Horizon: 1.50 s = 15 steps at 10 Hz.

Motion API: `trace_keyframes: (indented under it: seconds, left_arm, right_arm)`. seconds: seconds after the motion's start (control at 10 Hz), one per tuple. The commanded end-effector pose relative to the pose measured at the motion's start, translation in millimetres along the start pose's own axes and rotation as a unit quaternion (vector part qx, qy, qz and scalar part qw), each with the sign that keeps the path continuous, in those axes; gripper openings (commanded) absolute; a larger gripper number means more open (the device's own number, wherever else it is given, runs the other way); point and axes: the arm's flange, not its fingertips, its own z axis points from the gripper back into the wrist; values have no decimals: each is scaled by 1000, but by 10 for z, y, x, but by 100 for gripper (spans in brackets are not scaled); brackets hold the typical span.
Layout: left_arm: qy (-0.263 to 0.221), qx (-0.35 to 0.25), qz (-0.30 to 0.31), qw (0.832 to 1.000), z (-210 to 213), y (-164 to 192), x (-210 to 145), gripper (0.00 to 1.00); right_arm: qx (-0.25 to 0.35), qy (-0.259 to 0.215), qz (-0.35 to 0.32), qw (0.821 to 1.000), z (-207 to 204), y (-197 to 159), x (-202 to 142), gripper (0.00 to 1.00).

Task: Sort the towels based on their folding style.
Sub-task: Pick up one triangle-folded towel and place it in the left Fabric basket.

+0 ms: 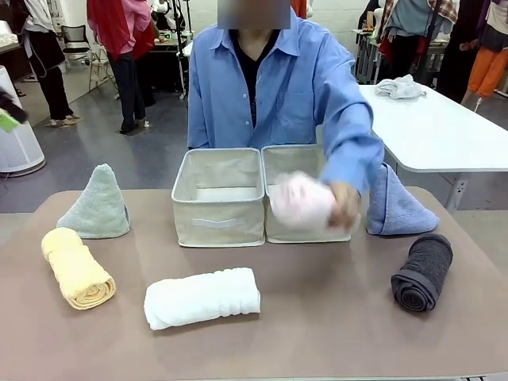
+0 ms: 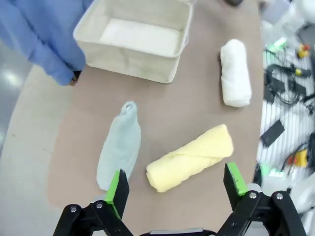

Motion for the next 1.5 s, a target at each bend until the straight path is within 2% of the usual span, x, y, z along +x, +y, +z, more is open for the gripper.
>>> trace_keyframes:
  seconds: [0.0, 0.2, 0.3, 0.5, 0.7, 1.0, 1.4]
  left_arm:
    - [141, 50, -161, 976, -391, 173, 394, 100]
    - [214, 35, -233, 948, -865, 105, 650, 100]
    - [234, 31, -238, 942, -1053, 114, 713, 100]
    - [240, 3, -251, 938, -1352, 121, 673, 100]
    - [249, 25, -236, 939, -1561, 227, 581, 100]
    - [239, 34, -225, 944, -1848, 369, 494, 100]
    - [232, 46, -207, 949, -1754, 406, 526, 100]
  right_arm:
    - [5, -4, 2, 1000, 1, -6, -12, 100]
    - [5, -4, 2, 1000, 1, -6, -12, 100]
    - [5, -4, 2, 1000, 1, -6, -12, 100]
    - [5, -4, 2, 1000, 1, -6, -12, 100]
    - [5, -4, 2, 1000, 1, -6, -12, 100]
    - [5, -4, 2, 1000, 1, -6, -12, 100]
    - [5, -4, 2, 1000, 1, -6, -12, 100]
